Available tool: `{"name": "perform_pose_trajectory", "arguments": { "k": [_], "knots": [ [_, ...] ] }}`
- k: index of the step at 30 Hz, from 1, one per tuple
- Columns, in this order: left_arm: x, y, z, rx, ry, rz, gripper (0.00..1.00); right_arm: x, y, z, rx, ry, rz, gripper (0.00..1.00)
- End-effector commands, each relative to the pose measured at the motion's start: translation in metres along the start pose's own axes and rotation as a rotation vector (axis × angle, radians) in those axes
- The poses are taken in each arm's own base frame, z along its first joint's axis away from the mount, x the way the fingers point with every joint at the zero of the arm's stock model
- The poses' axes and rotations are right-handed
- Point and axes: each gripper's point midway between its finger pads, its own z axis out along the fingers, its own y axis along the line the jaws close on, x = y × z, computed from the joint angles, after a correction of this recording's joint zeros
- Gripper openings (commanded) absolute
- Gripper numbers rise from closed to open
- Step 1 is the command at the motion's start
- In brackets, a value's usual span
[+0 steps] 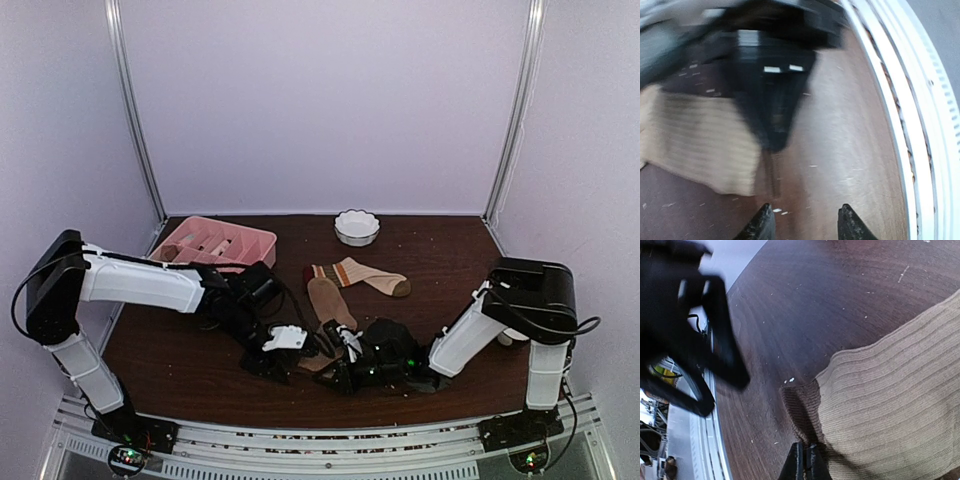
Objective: Roll the socks
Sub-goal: Roll the sock at the center of the board.
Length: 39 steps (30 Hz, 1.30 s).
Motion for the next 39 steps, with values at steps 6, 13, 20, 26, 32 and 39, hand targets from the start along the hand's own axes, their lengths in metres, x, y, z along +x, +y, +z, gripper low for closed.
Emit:
{"name": "perform_pose_trajectory", "arguments": {
  "k": [6, 13, 20, 26, 32, 39],
  "knots": [
    [0.001, 0.009, 0.022, -0.142, 0.045, 0.286, 0.39, 0.104, -0.082, -0.015, 0.263, 0.335, 0.391, 0.0],
    [-0.001, 0.023, 0.032, -0.203, 0.062, 0.334, 0.35, 0.111, -0.08, -0.017, 0.261, 0.376, 0.449, 0.0],
    [0.004, 0.019, 0.041, -0.192, 0.083, 0.346, 0.29, 0.113, -0.081, -0.018, 0.257, 0.391, 0.478, 0.0],
    [0.004, 0.024, 0.041, -0.217, 0.086, 0.332, 0.31, 0.112, -0.082, -0.019, 0.252, 0.393, 0.481, 0.0],
    [0.013, 0.027, 0.054, -0.145, 0.15, 0.213, 0.17, 0.101, -0.077, -0.019, 0.24, 0.368, 0.439, 0.0],
    [0.03, 0.025, 0.053, 0.036, 0.137, -0.087, 0.0, 0.079, -0.068, -0.025, 0.246, 0.284, 0.309, 0.09]
  ]
}}
